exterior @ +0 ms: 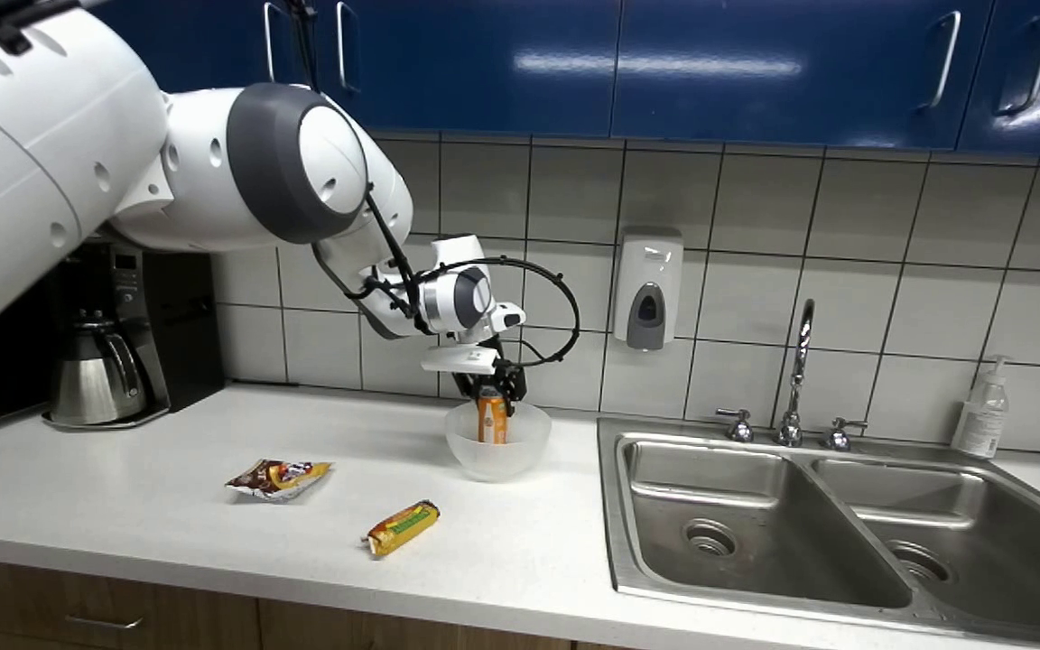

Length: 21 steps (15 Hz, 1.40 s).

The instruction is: Remove the can from the bowl

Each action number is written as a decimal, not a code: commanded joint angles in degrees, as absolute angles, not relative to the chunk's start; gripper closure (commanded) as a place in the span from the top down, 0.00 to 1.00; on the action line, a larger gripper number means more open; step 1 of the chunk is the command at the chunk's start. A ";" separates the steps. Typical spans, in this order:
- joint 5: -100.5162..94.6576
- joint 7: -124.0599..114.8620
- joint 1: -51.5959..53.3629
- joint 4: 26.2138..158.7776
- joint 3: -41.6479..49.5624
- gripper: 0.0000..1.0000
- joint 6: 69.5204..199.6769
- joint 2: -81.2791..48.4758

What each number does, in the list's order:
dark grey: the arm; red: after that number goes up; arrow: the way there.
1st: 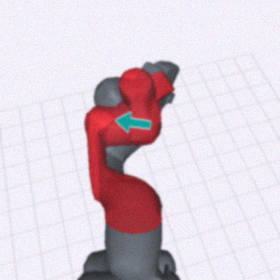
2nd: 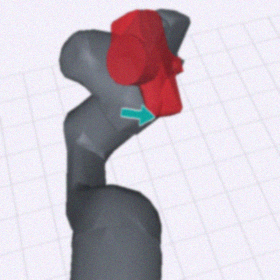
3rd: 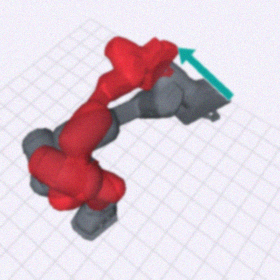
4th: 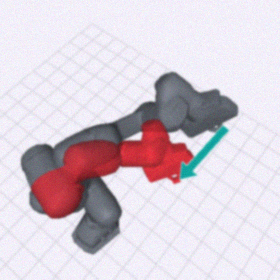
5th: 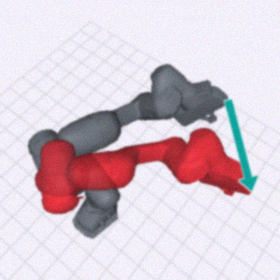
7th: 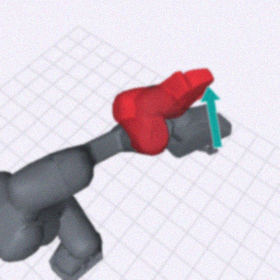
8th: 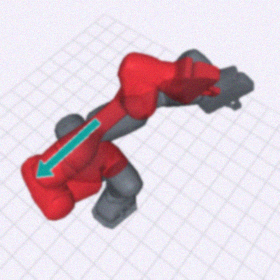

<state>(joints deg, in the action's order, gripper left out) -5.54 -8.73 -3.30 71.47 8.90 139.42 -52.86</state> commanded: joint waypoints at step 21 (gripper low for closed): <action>-6.67 -8.63 0.02 97.97 8.50 0.38 145.96 -28.83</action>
